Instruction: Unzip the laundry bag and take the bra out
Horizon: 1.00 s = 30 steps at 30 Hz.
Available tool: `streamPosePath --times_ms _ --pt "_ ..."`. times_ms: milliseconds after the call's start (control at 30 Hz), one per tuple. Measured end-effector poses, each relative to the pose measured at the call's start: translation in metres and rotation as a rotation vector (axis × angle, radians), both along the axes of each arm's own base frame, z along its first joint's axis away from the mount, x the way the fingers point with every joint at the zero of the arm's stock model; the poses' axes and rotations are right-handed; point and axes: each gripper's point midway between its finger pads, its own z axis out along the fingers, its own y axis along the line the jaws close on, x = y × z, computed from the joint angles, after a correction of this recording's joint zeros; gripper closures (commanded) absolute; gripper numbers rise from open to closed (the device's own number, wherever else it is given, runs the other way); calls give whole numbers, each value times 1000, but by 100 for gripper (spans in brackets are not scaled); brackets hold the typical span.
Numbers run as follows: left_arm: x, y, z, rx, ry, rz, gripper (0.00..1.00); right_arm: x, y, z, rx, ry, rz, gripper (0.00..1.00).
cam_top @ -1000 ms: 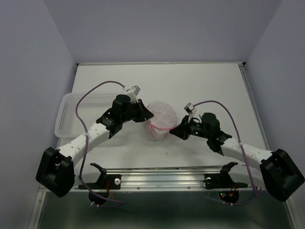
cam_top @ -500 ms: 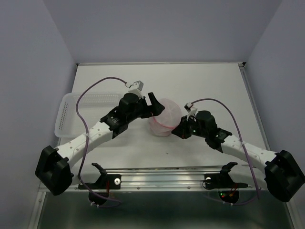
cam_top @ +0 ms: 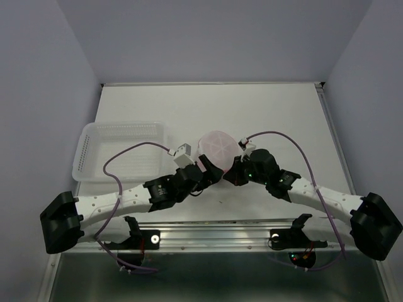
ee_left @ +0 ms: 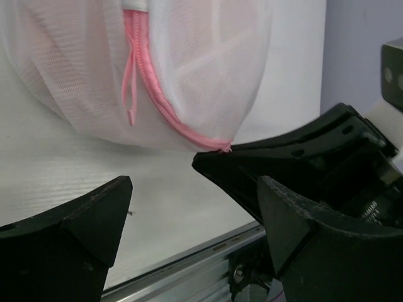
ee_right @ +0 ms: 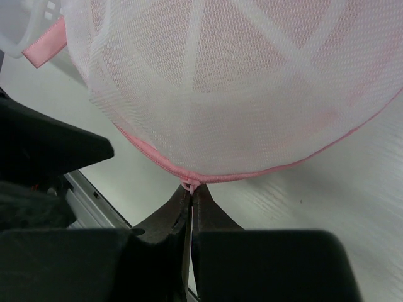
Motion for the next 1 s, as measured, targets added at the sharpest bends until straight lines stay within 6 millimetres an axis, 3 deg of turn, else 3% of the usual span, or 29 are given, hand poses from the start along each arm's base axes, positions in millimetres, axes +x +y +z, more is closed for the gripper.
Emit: streamPosePath --times_ms 100,233,367,400,500,733,1000 --pt "8 -3 -14 21 16 41 11 -4 3 -2 -5 5 3 99" --pt "19 -11 -14 2 7 86 21 -8 7 -3 -9 10 13 99" --pt "28 -19 -15 -18 0 124 51 -12 10 -5 -15 12 19 99" --pt "29 -19 -17 -18 0 131 71 -12 10 -5 -16 11 19 99" --pt "33 -19 -19 -18 -4 148 100 -11 10 -5 -18 9 15 99" --pt "37 -15 -7 -44 -18 165 100 -4 -2 -4 -70 -45 -21 99" --pt "39 20 12 -98 -47 123 100 9 -26 15 -125 -162 -102 99"
